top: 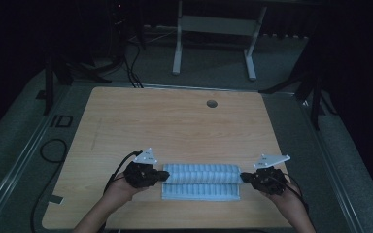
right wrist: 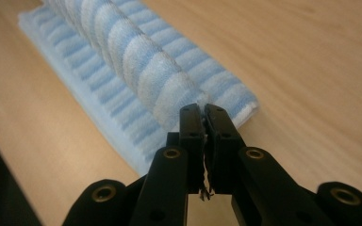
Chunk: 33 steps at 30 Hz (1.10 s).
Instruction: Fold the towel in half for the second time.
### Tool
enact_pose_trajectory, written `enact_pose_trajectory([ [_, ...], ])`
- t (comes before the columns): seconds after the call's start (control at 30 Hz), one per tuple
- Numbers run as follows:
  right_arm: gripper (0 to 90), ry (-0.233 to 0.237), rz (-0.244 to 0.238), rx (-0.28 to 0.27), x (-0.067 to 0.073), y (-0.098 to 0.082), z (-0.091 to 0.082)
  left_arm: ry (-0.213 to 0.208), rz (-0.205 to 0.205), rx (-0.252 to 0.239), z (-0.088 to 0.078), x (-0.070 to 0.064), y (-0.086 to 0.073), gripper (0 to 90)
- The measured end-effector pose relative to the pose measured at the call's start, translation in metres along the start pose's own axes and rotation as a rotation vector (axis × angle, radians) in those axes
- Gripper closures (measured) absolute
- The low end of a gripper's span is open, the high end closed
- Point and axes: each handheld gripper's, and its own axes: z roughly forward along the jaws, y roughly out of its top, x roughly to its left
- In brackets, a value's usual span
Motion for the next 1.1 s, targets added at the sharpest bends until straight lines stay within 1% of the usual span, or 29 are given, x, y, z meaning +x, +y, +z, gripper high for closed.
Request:
enact_pose_trajectory([
  [0.03, 85.9, 0.019, 0.013, 0.003, 0.002, -0.003, -0.001, 0.006, 0.001, -0.001, -0.001, -0.002, -0.002, 85.4],
  [0.1, 83.8, 0.046, 0.021, 0.002, 0.008, -0.01, -0.003, -0.02, -0.019, 0.008, -0.004, -0.002, -0.007, 84.9],
  [0.13, 79.5, 0.068, 0.021, 0.015, 0.011, -0.013, -0.003, -0.032, -0.022, 0.011, -0.005, -0.002, -0.01, 83.3],
  [0.17, 76.3, 0.086, 0.011, 0.022, 0.014, -0.015, -0.004, -0.028, -0.022, 0.018, -0.007, -0.003, -0.011, 78.4],
  [0.2, 76.3, 0.088, 0.01, 0.017, 0.016, -0.017, -0.006, -0.016, -0.024, 0.016, -0.01, -0.002, -0.012, 72.2],
  [0.23, 75.3, 0.094, 0.015, 0.014, 0.017, -0.018, -0.008, -0.028, -0.039, 0.01, -0.011, 0.0, -0.013, 66.6],
  [0.27, 73.7, 0.096, 0.009, 0.014, 0.018, -0.018, -0.008, -0.039, -0.057, 0.01, -0.012, 0.002, -0.013, 60.8],
  [0.3, 73.7, 0.086, 0.004, 0.012, 0.019, -0.017, -0.009, -0.03, -0.069, 0.017, -0.012, 0.004, -0.012, 57.8],
  [0.33, 73.8, 0.079, -0.003, 0.013, 0.019, -0.016, -0.009, -0.032, -0.077, 0.027, -0.011, 0.005, -0.012, 56.2],
  [0.4, 73.7, 0.065, -0.012, 0.029, 0.019, -0.012, -0.004, -0.041, -0.075, 0.04, -0.004, 0.004, -0.01, 56.1],
  [0.43, 73.8, 0.056, -0.014, 0.028, 0.019, -0.011, -0.001, -0.039, -0.069, 0.053, 0.0, 0.003, -0.01, 56.2],
  [0.47, 73.7, 0.058, -0.007, 0.038, 0.019, -0.009, 0.003, -0.038, -0.058, 0.057, 0.004, 0.001, -0.01, 56.3],
  [0.5, 72.9, 0.062, -0.015, 0.045, 0.02, -0.008, 0.008, -0.045, -0.054, 0.068, 0.009, 0.0, -0.01, 56.3],
  [0.53, 71.7, 0.057, -0.025, 0.049, 0.022, -0.008, 0.014, -0.044, -0.039, 0.081, 0.014, -0.002, -0.009, 56.3],
  [0.57, 71.1, 0.05, -0.026, 0.061, 0.022, -0.007, 0.019, -0.042, -0.036, 0.086, 0.018, -0.003, -0.009, 56.3],
  [0.63, 69.6, 0.039, -0.036, 0.078, 0.023, -0.008, 0.029, -0.055, -0.037, 0.1, 0.027, -0.004, -0.009, 56.1],
  [0.67, 69.4, 0.05, -0.035, 0.086, 0.021, -0.008, 0.034, -0.053, -0.04, 0.104, 0.031, -0.003, -0.009, 56.1],
  [0.7, 68.2, 0.051, -0.04, 0.09, 0.021, -0.008, 0.038, -0.059, -0.048, 0.109, 0.035, -0.002, -0.009, 56.1],
  [0.73, 68.0, 0.05, -0.046, 0.089, 0.02, -0.007, 0.041, -0.062, -0.043, 0.12, 0.039, -0.001, -0.008, 56.1],
  [0.8, 67.0, 0.056, -0.05, 0.095, 0.017, -0.007, 0.049, -0.042, -0.04, 0.142, 0.047, 0.001, -0.009, 56.1],
  [0.83, 66.9, 0.042, -0.054, 0.1, 0.016, -0.007, 0.053, -0.035, -0.034, 0.157, 0.051, 0.003, -0.01, 55.7],
  [0.87, 66.9, 0.04, -0.051, 0.107, 0.013, -0.007, 0.057, -0.022, -0.04, 0.159, 0.054, 0.005, -0.011, 52.5],
  [0.9, 66.9, 0.048, -0.042, 0.118, 0.011, -0.007, 0.062, -0.022, -0.036, 0.162, 0.056, 0.007, -0.012, 52.6],
  [0.93, 66.8, 0.053, -0.046, 0.121, 0.009, -0.008, 0.067, -0.023, -0.04, 0.156, 0.056, 0.009, -0.012, 52.9],
  [0.97, 66.9, 0.054, -0.041, 0.115, 0.007, -0.007, 0.07, -0.01, -0.035, 0.159, 0.056, 0.011, -0.012, 53.2],
  [1.0, 66.9, 0.054, -0.038, 0.105, 0.006, -0.006, 0.071, 0.007, -0.045, 0.153, 0.055, 0.013, -0.011, 54.7],
  [1.03, 66.9, 0.058, -0.036, 0.102, 0.004, -0.005, 0.073, 0.01, -0.043, 0.159, 0.055, 0.016, -0.011, 56.1],
  [1.1, 66.8, 0.063, -0.029, 0.098, 0.0, -0.001, 0.077, 0.02, -0.05, 0.152, 0.054, 0.024, -0.011, 58.6],
])
